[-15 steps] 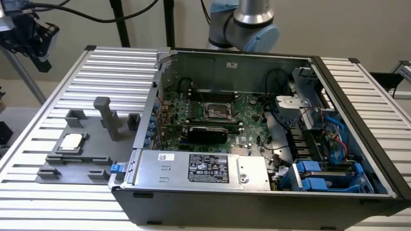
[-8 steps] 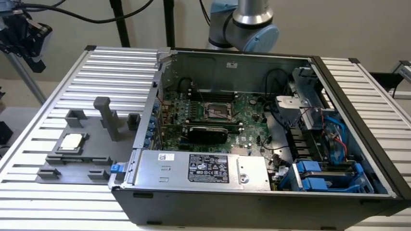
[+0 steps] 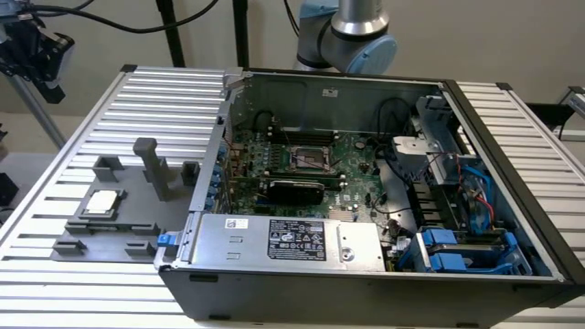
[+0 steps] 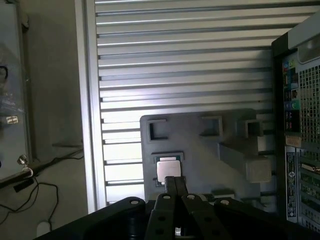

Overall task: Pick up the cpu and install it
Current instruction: 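Pick up the cpu and move it towards the insertion slot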

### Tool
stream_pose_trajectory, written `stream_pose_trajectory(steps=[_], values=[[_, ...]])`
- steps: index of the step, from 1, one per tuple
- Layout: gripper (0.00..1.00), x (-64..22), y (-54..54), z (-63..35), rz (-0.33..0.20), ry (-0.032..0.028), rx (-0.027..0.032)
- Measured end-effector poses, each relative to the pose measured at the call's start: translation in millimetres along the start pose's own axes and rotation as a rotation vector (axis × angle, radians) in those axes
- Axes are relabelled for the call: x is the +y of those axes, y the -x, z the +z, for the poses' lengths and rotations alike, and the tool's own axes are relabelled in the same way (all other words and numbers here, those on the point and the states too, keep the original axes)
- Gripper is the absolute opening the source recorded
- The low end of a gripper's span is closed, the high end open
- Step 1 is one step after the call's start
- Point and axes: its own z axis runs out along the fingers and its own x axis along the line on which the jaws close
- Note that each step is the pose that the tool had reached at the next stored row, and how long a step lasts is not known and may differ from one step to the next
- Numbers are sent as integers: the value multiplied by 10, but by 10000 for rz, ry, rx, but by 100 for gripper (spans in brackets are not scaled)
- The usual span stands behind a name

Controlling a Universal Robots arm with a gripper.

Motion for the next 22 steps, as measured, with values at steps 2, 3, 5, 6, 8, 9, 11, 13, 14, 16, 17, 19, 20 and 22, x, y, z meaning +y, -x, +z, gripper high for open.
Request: stream_pose_trajectory(steps=[2,3,5,6,8,9,11,13,14,16,17,19,20,22], values=[[12,0,0,0,0,0,0],[18,0,0,0,0,0,0],[24,0,-1,0,0,0,0],[30,0,-1,0,0,0,0],[36,0,-1,0,0,1,0],[42,0,-1,0,0,0,0],[53,0,-1,0,0,0,0],[59,0,-1,0,0,1,-1],[65,0,-1,0,0,1,0],[71,-2,-2,8,0,1,-2],[71,-7,-2,23,1,1,1],[77,-23,-1,58,1,-1,7],[77,-33,-1,76,1,0,6],[77,-56,0,111,1,0,6]])
